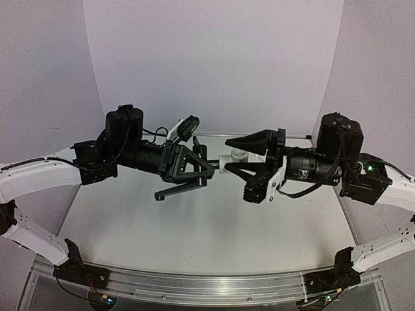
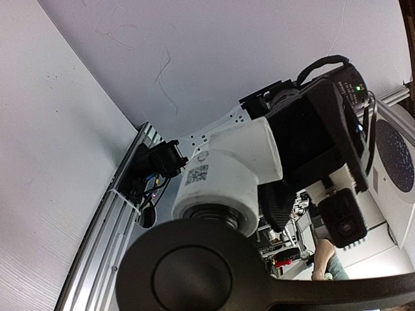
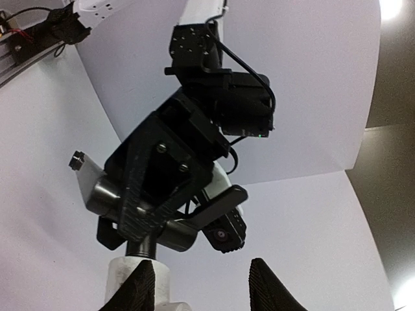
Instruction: Install the water faucets
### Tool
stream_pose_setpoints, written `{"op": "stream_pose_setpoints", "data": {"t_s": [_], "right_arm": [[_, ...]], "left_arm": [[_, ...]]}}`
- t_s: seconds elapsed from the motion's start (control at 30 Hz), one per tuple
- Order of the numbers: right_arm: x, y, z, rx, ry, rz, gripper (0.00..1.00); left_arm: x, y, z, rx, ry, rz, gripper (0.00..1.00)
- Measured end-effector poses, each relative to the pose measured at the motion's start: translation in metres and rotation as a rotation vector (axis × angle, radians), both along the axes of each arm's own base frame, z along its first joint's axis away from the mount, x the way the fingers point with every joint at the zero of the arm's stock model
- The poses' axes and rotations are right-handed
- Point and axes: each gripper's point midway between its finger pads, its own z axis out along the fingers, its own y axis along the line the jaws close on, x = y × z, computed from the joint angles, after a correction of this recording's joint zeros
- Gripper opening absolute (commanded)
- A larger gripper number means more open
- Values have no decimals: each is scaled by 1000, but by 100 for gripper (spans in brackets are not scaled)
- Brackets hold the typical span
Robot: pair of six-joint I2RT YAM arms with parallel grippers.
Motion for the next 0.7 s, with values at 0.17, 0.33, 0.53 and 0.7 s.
{"op": "stream_pose_setpoints", "data": {"t_s": [0.17,0.33,0.53,0.7], "right_arm": [[6,0,8,41,116,-45,47],[16,0,8,52,168,-97,46],[24,-3,5,51,171,-151,46],[28,-5,2,44,167,-174,46]], "left_arm": [[0,0,-5,19,2,-2,0],[0,0,-10,32,-4,-4,0],[-1,0,-10,30,-14,-11,0],[-5,0,-9,26,-25,-29,0]]}}
